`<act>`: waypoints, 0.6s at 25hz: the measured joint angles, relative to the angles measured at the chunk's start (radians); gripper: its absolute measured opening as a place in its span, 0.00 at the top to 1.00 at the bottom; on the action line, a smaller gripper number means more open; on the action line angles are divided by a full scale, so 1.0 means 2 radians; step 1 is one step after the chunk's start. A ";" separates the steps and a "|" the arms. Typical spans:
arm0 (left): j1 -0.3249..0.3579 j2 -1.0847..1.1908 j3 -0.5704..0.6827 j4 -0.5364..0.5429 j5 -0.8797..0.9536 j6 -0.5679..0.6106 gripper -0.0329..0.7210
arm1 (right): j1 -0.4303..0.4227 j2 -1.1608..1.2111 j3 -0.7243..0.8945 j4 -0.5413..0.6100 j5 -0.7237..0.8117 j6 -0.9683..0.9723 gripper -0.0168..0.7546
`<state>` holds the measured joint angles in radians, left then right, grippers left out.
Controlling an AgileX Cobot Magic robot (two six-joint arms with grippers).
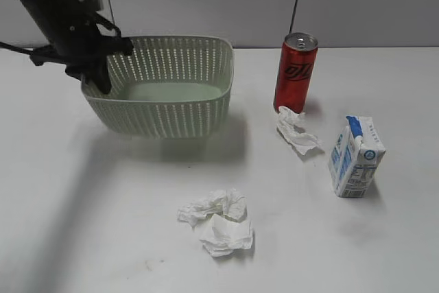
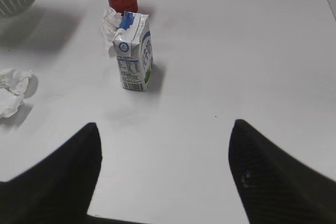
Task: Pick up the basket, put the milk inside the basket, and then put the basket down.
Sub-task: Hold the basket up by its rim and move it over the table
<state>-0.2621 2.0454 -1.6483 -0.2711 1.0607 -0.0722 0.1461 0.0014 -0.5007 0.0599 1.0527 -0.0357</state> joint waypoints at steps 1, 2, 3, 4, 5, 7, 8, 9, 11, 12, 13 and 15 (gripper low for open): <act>-0.002 -0.011 0.000 0.006 0.011 -0.003 0.96 | 0.000 0.000 0.000 0.000 0.000 0.000 0.24; -0.003 -0.020 0.000 0.015 0.019 -0.008 0.96 | 0.000 0.000 0.000 0.000 0.000 0.000 0.24; -0.007 -0.031 0.000 0.030 0.028 -0.020 0.96 | 0.000 0.000 0.000 0.000 0.000 0.000 0.24; -0.012 -0.041 0.000 0.046 0.036 -0.034 0.96 | 0.000 0.000 0.000 0.000 0.000 0.000 0.24; -0.017 -0.051 0.002 0.058 0.039 -0.045 0.96 | 0.000 0.000 0.000 0.000 0.000 0.000 0.24; -0.032 -0.078 0.016 0.073 0.037 -0.065 0.96 | 0.000 0.000 0.000 0.001 0.000 0.000 0.24; -0.044 -0.095 0.029 0.076 0.031 -0.073 0.96 | 0.000 0.001 0.000 0.001 0.000 0.000 0.24; -0.053 -0.108 0.044 0.078 0.023 -0.081 0.96 | 0.000 0.002 -0.001 0.002 0.000 0.000 0.24; -0.075 -0.139 0.085 0.077 -0.005 -0.108 0.96 | 0.000 0.014 -0.008 0.002 0.000 0.007 0.24; -0.085 -0.152 0.103 0.075 -0.022 -0.120 0.96 | 0.000 0.022 -0.012 0.003 -0.001 0.013 0.24; -0.091 -0.159 0.124 0.071 -0.034 -0.127 0.96 | 0.000 0.035 -0.016 0.003 0.000 0.018 0.24; -0.094 -0.167 0.152 0.065 -0.050 -0.136 0.96 | 0.000 0.069 -0.027 0.003 0.001 0.026 0.24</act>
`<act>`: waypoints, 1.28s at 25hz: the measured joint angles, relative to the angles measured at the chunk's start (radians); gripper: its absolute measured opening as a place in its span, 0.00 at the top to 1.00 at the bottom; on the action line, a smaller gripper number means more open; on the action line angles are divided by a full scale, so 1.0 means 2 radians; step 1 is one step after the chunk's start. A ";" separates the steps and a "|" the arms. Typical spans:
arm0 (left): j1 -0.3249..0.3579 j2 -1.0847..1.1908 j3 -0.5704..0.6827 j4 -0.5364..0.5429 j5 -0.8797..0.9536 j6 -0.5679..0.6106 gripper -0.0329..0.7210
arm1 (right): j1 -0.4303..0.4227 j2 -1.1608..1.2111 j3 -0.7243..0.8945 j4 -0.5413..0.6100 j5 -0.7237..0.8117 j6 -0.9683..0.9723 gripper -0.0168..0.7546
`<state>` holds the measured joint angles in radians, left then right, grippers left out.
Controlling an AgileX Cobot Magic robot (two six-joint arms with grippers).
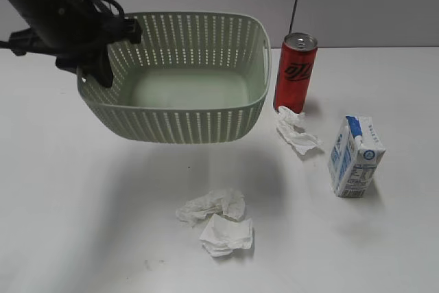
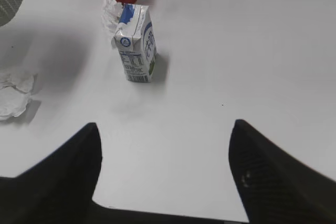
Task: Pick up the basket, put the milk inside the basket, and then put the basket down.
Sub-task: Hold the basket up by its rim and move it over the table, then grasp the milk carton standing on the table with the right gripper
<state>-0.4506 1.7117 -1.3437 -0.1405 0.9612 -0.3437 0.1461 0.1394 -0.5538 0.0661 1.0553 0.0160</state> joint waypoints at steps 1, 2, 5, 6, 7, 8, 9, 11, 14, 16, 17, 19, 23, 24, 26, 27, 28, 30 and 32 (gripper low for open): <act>0.000 0.000 0.010 0.000 -0.003 -0.001 0.96 | 0.000 0.017 -0.008 0.000 0.003 0.003 0.24; 0.000 0.000 0.018 0.001 -0.004 -0.003 0.96 | 0.000 0.041 -0.017 0.001 0.005 0.007 0.24; 0.000 0.001 0.026 0.003 -0.012 -0.004 0.96 | 0.000 0.119 -0.048 0.001 0.019 0.031 0.24; 0.000 0.001 0.026 0.003 -0.017 -0.005 0.96 | 0.000 0.149 -0.061 0.001 0.023 0.039 0.24; 0.000 0.001 0.026 0.003 -0.021 -0.005 0.96 | 0.000 0.180 -0.071 0.001 0.029 0.045 0.24; 0.000 0.001 0.026 0.003 -0.024 -0.005 0.96 | 0.000 0.206 -0.085 0.001 0.032 0.048 0.24; 0.000 0.001 0.026 0.003 -0.024 -0.005 0.96 | 0.000 0.238 -0.098 0.002 0.034 0.050 0.24; 0.000 0.001 0.027 0.003 -0.026 -0.006 0.96 | 0.000 0.296 -0.123 0.003 0.036 0.054 0.24; 0.000 0.001 0.027 0.003 -0.026 -0.006 0.96 | 0.000 0.391 -0.163 0.003 0.037 0.053 0.24; 0.000 0.001 0.027 0.003 -0.027 -0.006 0.96 | 0.000 0.453 -0.191 0.003 0.038 0.047 0.24; 0.000 0.001 0.027 0.003 -0.027 -0.006 0.96 | 0.000 0.486 -0.202 0.005 0.038 0.043 0.24; 0.000 0.001 0.027 0.003 -0.027 -0.006 0.96 | -0.001 0.546 -0.228 0.018 0.037 0.033 0.24; 0.000 0.001 0.027 0.003 -0.028 -0.006 0.96 | 0.005 0.650 -0.273 0.072 0.035 0.017 0.23; 0.000 0.001 0.027 0.003 -0.028 -0.006 0.96 | 0.010 0.674 -0.284 0.079 0.033 0.016 0.23; 0.000 0.001 0.027 0.003 -0.029 -0.006 0.96 | 0.025 0.713 -0.305 0.083 0.032 0.018 0.23; 0.000 0.001 0.027 0.003 -0.029 -0.006 0.96 | 0.035 0.733 -0.316 0.083 0.030 0.022 0.23; 0.000 0.001 0.027 0.004 -0.029 -0.006 0.96 | 0.046 0.748 -0.325 0.078 0.027 0.032 0.23; 0.000 0.001 0.027 0.006 -0.030 -0.006 0.96 | 0.066 0.779 -0.345 0.049 0.023 0.058 0.23; 0.000 0.001 0.027 0.009 -0.030 -0.006 0.96 | 0.087 0.801 -0.358 0.007 0.022 0.087 0.23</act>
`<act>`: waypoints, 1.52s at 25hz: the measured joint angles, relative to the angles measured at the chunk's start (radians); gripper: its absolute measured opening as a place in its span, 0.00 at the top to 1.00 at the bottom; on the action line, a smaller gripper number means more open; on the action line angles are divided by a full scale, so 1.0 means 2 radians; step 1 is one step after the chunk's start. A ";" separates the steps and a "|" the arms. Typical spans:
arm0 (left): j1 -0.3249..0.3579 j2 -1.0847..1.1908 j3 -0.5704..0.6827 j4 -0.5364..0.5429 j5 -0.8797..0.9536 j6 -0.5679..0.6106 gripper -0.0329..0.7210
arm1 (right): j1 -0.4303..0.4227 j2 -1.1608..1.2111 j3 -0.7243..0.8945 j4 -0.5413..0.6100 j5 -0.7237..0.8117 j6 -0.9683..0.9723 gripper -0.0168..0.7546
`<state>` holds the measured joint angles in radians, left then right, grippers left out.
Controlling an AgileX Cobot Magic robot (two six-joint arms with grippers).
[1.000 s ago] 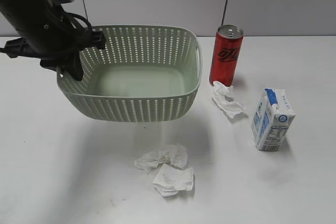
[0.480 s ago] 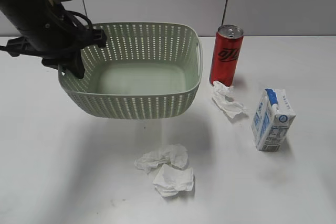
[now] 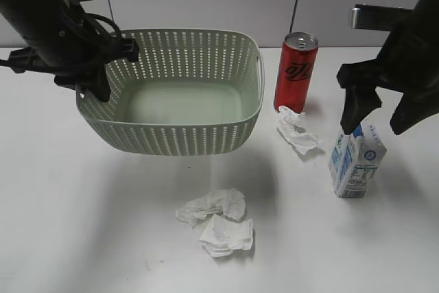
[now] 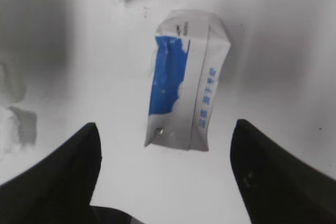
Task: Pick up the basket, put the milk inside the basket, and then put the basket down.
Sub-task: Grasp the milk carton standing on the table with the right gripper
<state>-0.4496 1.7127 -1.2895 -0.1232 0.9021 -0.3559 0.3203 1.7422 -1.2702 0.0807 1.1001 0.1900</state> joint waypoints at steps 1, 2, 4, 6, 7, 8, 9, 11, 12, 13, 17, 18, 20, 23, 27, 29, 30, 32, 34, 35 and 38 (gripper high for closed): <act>0.000 0.000 0.000 0.001 0.000 0.000 0.96 | 0.007 0.009 -0.006 -0.011 -0.001 0.011 0.23; 0.000 0.000 0.000 0.001 0.000 0.000 0.96 | 0.011 0.017 -0.011 -0.017 -0.002 0.021 0.23; 0.000 0.000 0.000 0.001 0.000 0.000 0.96 | 0.014 0.029 -0.017 -0.025 -0.008 0.037 0.23; 0.000 0.000 0.000 0.002 0.000 0.000 0.96 | 0.015 0.038 -0.018 -0.031 -0.011 0.047 0.23; 0.000 0.000 0.000 0.003 0.000 0.000 0.96 | 0.015 0.041 -0.018 -0.033 -0.012 0.049 0.23; 0.000 0.000 0.000 0.004 0.000 0.000 0.96 | 0.015 0.046 -0.018 -0.034 -0.013 0.050 0.23; 0.000 0.000 0.000 0.004 0.000 0.000 0.96 | 0.015 0.051 -0.018 -0.037 -0.014 0.052 0.23; 0.000 0.000 0.000 0.006 0.000 0.000 0.96 | 0.015 0.062 -0.018 -0.037 -0.015 0.052 0.23; 0.000 0.000 0.000 0.008 0.001 0.000 0.96 | 0.015 0.068 -0.018 -0.037 -0.015 0.052 0.23; 0.000 0.000 0.000 0.010 0.002 0.000 0.96 | 0.015 0.074 -0.018 -0.037 -0.016 0.052 0.23; 0.000 0.000 0.000 0.011 0.002 0.000 0.96 | 0.015 0.094 -0.018 -0.037 -0.027 0.052 0.23; 0.000 0.000 0.000 0.011 0.002 0.000 0.96 | 0.015 0.099 -0.018 -0.037 -0.027 0.052 0.23; 0.000 0.000 0.000 0.012 0.002 0.000 0.96 | 0.015 0.110 -0.018 -0.037 -0.027 0.052 0.23; 0.000 0.000 0.000 0.012 0.002 0.000 0.96 | 0.015 0.118 -0.018 -0.035 -0.027 0.053 0.25; 0.000 0.000 0.000 0.012 0.002 0.000 0.96 | 0.015 0.118 -0.018 -0.034 -0.027 0.059 0.39; 0.000 0.000 0.000 0.012 0.002 0.000 0.96 | 0.015 0.118 -0.018 -0.035 -0.027 0.064 0.50; 0.000 0.000 0.000 0.012 0.002 0.000 0.96 | 0.015 0.118 -0.018 -0.035 -0.027 0.067 0.55; 0.000 0.000 0.000 0.012 0.002 0.000 0.96 | 0.015 0.118 -0.018 -0.035 -0.026 0.071 0.57; 0.000 0.000 0.000 0.012 0.002 0.000 0.96 | 0.015 0.118 -0.018 -0.035 -0.024 0.071 0.57; 0.000 0.000 0.000 0.012 0.002 0.000 0.96 | 0.015 0.118 -0.018 -0.036 -0.024 0.071 0.57; 0.000 0.000 0.000 0.012 0.002 0.000 0.96 | 0.015 0.118 -0.020 -0.036 -0.014 0.063 0.57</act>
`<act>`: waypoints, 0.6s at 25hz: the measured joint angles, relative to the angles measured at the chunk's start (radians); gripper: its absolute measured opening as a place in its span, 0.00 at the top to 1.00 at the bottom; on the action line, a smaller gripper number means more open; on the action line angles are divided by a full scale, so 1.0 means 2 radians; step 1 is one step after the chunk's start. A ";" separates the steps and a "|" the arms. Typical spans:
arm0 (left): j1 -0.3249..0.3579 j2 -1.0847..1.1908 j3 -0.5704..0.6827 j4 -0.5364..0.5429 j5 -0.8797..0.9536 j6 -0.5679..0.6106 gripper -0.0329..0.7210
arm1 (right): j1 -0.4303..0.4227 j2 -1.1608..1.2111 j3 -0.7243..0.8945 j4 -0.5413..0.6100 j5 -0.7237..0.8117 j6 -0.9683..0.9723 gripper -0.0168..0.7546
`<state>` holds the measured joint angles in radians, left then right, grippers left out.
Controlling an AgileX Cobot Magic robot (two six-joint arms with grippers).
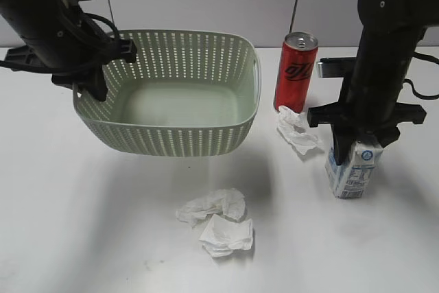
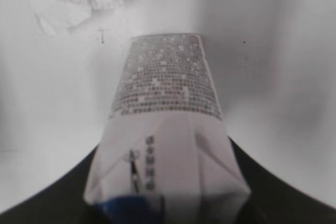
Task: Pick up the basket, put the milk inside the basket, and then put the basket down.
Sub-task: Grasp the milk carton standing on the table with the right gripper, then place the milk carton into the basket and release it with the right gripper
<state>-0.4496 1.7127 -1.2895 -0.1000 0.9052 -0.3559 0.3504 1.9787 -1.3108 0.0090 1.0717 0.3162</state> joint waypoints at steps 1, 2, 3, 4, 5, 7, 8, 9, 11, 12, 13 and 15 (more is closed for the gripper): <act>0.000 0.000 0.000 0.000 0.000 0.000 0.96 | 0.000 -0.001 -0.001 0.000 0.003 -0.006 0.57; 0.000 0.000 0.000 0.000 0.000 0.000 0.96 | 0.000 -0.005 -0.002 0.000 0.005 -0.012 0.57; 0.000 0.000 0.000 0.000 0.000 0.000 0.96 | 0.000 -0.011 -0.005 0.000 0.009 -0.019 0.57; 0.000 0.000 0.000 0.000 0.000 0.000 0.96 | 0.000 -0.020 -0.010 -0.001 0.016 -0.025 0.57; 0.000 0.000 0.000 0.000 0.000 0.000 0.96 | 0.000 -0.031 -0.018 -0.005 0.029 -0.032 0.57; 0.000 0.000 0.000 0.000 -0.003 0.000 0.96 | 0.000 -0.052 -0.043 -0.005 0.054 -0.047 0.57; 0.000 0.000 0.000 0.000 -0.005 0.000 0.96 | 0.000 -0.063 -0.056 -0.005 0.063 -0.054 0.57; 0.000 0.000 0.001 0.000 -0.007 0.000 0.96 | 0.000 -0.075 -0.074 -0.005 0.066 -0.060 0.57; 0.000 0.000 0.001 0.000 -0.009 0.000 0.96 | 0.001 -0.100 -0.108 0.010 0.067 -0.071 0.57; 0.000 0.000 0.001 0.000 -0.010 0.000 0.96 | 0.003 -0.114 -0.128 0.022 0.068 -0.079 0.57; 0.000 0.000 0.001 0.000 -0.012 0.000 0.96 | 0.009 -0.125 -0.152 0.034 0.069 -0.084 0.57; 0.000 0.000 0.001 0.000 -0.018 0.000 0.96 | 0.027 -0.137 -0.199 0.045 0.071 -0.090 0.57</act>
<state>-0.4496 1.7127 -1.2883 -0.1009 0.8686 -0.3559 0.4043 1.7042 -1.7094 0.0985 1.2129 0.1365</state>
